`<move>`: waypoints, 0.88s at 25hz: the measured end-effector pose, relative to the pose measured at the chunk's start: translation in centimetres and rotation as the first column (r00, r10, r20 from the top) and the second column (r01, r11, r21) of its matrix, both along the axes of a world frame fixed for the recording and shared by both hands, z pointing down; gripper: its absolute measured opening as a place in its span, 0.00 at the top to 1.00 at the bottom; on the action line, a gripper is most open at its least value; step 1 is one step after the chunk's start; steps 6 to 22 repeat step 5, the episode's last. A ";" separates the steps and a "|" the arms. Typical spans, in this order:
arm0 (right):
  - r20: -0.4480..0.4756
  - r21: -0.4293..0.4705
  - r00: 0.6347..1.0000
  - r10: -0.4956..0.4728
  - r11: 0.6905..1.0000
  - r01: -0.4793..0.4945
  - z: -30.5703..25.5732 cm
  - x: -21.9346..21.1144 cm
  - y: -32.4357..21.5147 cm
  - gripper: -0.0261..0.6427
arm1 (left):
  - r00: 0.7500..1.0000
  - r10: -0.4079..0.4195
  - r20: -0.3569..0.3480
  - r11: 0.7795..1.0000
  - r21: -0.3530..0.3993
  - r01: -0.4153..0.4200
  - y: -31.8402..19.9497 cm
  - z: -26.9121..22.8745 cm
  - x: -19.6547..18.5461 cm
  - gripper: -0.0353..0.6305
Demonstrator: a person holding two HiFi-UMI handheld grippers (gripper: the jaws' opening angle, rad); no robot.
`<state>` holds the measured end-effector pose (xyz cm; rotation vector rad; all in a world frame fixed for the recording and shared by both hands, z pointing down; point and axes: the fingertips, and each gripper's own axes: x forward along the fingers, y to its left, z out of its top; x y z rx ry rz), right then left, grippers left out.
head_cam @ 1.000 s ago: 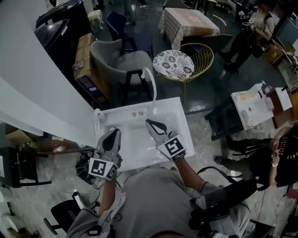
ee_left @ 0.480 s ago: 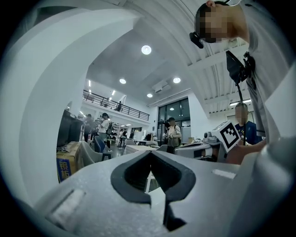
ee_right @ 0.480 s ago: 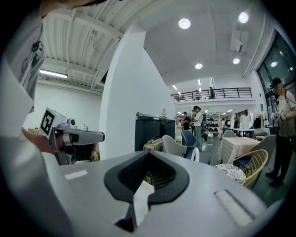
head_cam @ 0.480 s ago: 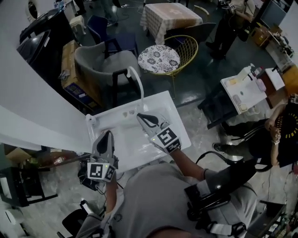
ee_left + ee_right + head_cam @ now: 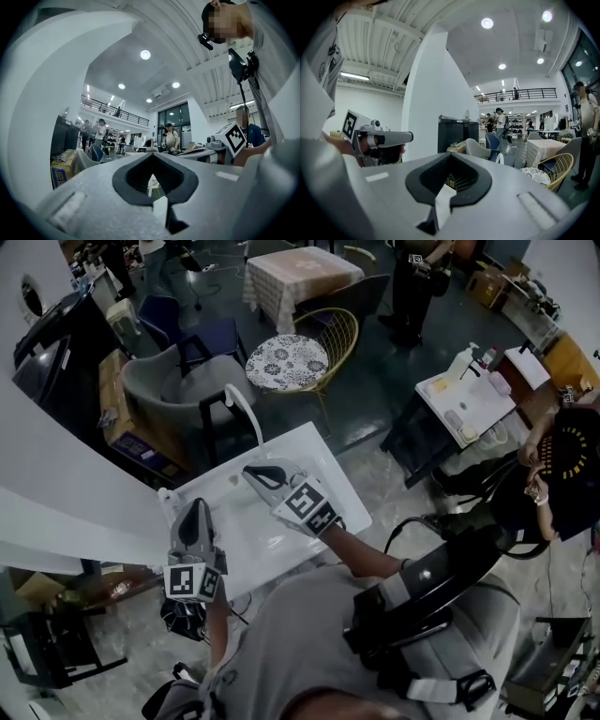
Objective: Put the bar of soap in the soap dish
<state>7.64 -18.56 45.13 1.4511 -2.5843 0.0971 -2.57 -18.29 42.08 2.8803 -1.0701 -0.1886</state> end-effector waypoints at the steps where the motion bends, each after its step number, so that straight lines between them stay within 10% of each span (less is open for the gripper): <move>1: -0.002 0.000 1.000 0.007 1.000 -0.007 -0.1 0.2 0.0 0.96 | 1.000 0.002 0.002 1.000 0.004 -0.002 -0.1 -0.1 0.0 0.95; 22: 0.002 -0.005 1.000 0.019 1.000 -0.019 -0.3 0.3 -0.5 0.96 | 1.000 0.012 0.014 1.000 0.022 -0.012 -0.6 0.5 -0.6 0.95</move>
